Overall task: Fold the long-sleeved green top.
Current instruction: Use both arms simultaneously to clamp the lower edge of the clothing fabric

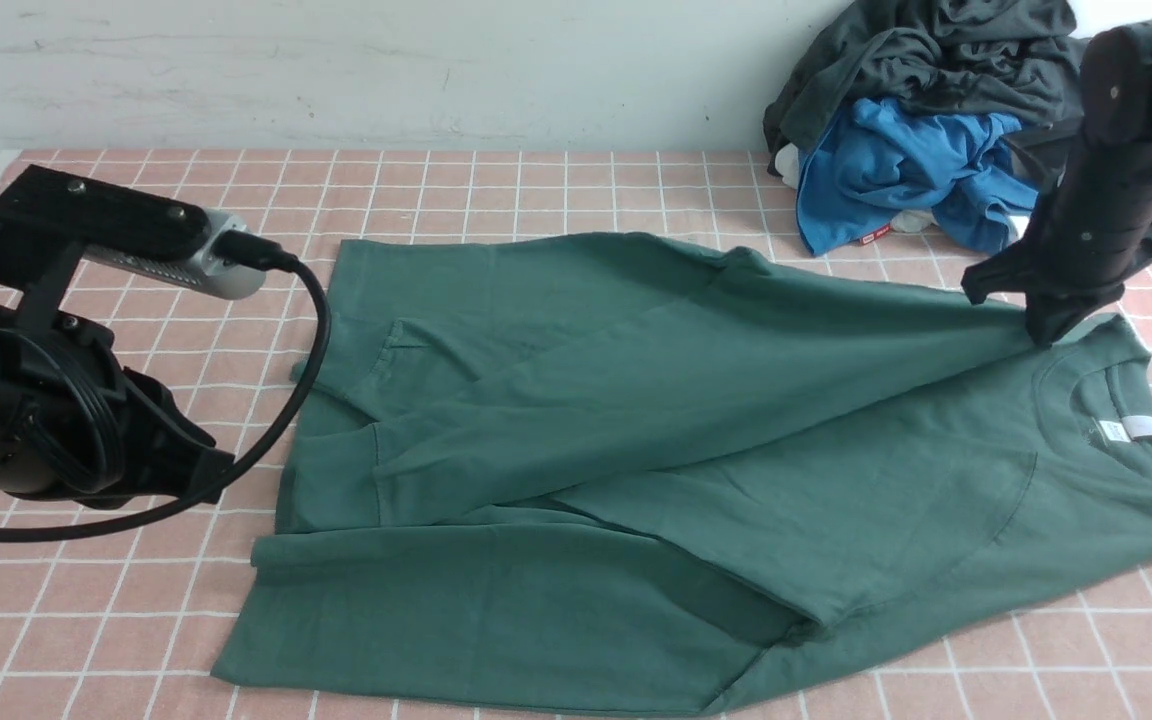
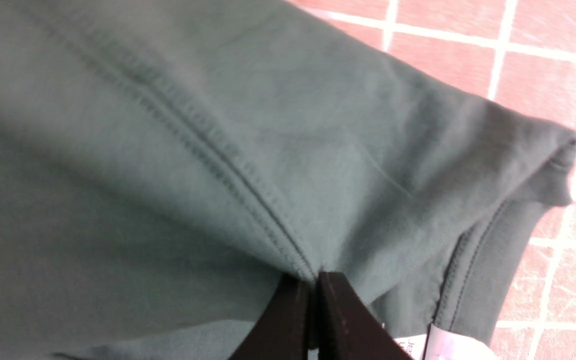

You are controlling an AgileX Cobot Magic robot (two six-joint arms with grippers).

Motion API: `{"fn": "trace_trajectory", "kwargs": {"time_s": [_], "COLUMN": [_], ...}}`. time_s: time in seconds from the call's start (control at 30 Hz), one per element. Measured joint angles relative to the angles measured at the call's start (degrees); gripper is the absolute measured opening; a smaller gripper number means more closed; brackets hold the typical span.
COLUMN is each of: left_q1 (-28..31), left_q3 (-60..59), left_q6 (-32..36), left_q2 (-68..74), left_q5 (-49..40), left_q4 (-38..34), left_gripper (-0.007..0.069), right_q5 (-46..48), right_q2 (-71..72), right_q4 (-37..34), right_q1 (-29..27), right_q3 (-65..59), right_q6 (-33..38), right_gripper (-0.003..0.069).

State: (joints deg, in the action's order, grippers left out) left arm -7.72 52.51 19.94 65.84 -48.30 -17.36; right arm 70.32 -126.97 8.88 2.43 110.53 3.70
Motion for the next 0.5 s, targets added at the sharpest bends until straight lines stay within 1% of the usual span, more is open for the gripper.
{"fn": "trace_trajectory", "kwargs": {"time_s": [0.13, 0.23, 0.27, 0.3, 0.37, 0.4, 0.43, 0.5], "left_q1": [0.0, 0.0, 0.0, 0.0, 0.0, 0.0, 0.0, -0.2], "left_q3": [0.0, 0.0, 0.0, 0.0, 0.0, 0.0, 0.0, 0.0], "left_q6": [0.1, 0.1, 0.1, 0.2, 1.6, 1.6, 3.1, 6.3], "left_q2": [0.0, 0.1, 0.1, 0.4, 1.3, 1.5, 2.6, 5.2], "left_q5": [0.2, 1.1, 1.1, 1.7, 2.1, 2.1, 2.2, 2.6], "left_q4": [0.0, 0.0, 0.0, -0.2, -0.2, -0.2, -0.2, -0.5], "left_gripper": [-0.0008, -0.0006, -0.0006, 0.0001, 0.0028, 0.0031, 0.0061, 0.0123], "right_q5": [0.1, 0.2, 0.3, 0.4, 0.5, 0.6, 0.7, 0.9], "right_q2": [1.4, 3.9, 4.1, 5.6, 8.3, 9.0, 11.4, 15.6], "right_q4": [-1.3, -4.4, -4.7, -6.5, -8.9, -8.9, -10.7, -14.1], "right_q1": [0.0, 0.0, 0.0, 0.0, 0.1, 0.1, 0.1, 0.1], "right_q3": [0.0, 0.0, 0.0, -0.1, -0.1, -0.1, -0.1, -0.1], "right_q6": [-0.8, -1.0, -1.0, -1.0, -0.8, -0.6, 0.1, 1.4], "right_gripper": [0.0053, 0.0146, 0.0159, 0.0206, 0.0265, 0.0269, 0.0295, 0.0311]}}
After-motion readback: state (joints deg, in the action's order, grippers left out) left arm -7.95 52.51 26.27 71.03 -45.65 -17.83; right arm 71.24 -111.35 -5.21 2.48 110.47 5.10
